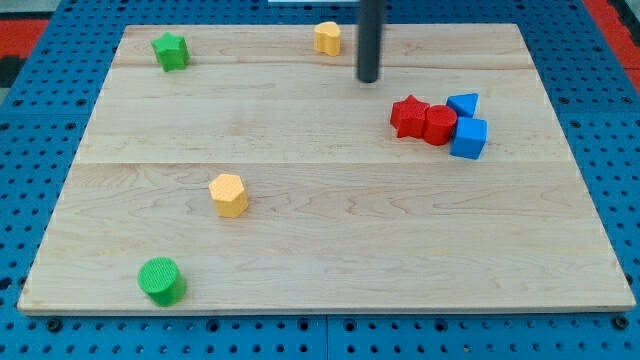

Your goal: Place the yellow heart to the top center of the board

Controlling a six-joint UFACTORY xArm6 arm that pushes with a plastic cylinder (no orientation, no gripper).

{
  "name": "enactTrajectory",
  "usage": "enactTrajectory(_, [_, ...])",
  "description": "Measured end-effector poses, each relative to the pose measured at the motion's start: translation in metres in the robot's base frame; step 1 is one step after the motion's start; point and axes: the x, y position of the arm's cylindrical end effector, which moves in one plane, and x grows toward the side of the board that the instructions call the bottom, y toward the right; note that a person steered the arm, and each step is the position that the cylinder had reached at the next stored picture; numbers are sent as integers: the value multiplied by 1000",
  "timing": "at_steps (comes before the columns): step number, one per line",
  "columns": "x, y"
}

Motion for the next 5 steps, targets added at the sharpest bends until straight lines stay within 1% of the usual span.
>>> enactTrajectory(1, [-85,21])
enactTrajectory(3, [-90,14])
enactTrajectory(4, [-89,1])
enactTrajectory(5, [-88,-39])
